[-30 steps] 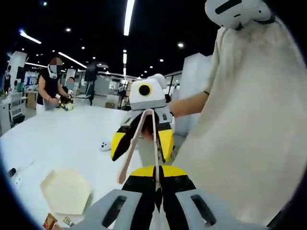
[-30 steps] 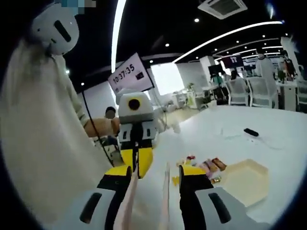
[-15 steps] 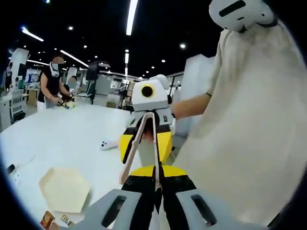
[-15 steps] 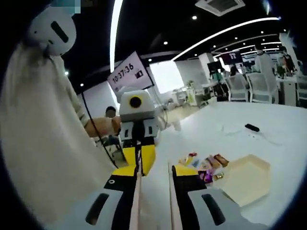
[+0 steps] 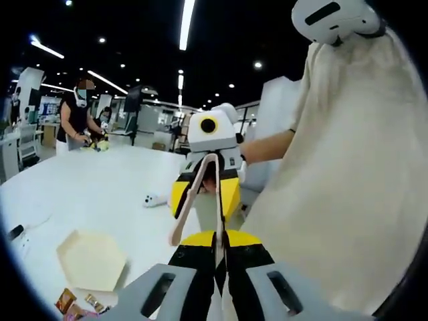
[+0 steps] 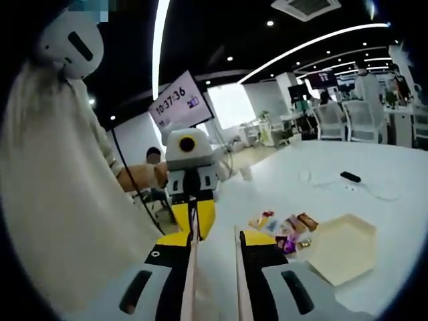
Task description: Place the target food into the container with the food tongs after gripping and lifting it, then release it inside without dropping or visibly crushing the food.
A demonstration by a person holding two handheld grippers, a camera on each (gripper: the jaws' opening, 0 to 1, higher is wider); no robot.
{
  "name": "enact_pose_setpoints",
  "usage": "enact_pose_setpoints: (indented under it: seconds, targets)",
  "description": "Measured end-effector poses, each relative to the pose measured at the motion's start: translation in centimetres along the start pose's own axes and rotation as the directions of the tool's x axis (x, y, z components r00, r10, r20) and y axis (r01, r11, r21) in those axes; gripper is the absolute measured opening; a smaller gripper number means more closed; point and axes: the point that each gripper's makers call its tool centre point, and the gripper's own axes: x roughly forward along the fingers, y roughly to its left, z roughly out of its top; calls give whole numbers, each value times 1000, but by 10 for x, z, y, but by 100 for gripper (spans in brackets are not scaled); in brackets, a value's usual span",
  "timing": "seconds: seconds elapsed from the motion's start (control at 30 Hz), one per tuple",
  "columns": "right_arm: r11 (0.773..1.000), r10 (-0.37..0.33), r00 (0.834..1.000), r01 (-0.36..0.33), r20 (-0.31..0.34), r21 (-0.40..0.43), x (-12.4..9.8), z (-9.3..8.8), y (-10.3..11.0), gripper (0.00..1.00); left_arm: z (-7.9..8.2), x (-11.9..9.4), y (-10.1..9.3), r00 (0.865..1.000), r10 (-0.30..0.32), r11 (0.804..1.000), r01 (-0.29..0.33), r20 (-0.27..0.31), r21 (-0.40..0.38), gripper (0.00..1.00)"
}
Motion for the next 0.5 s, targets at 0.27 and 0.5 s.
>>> enact_pose_setpoints:
  seconds: [0.27,0.5]
  targets:
    - [1000,1,999,-2,38,20,-3,11,-1,29,3,4,0,999,5,1000,-4,32,-27,0]
    - [1000,-11,999,11,50,1,-4,20,-5,30,17,-1,3,991,26,999,-21,129,-41,0]
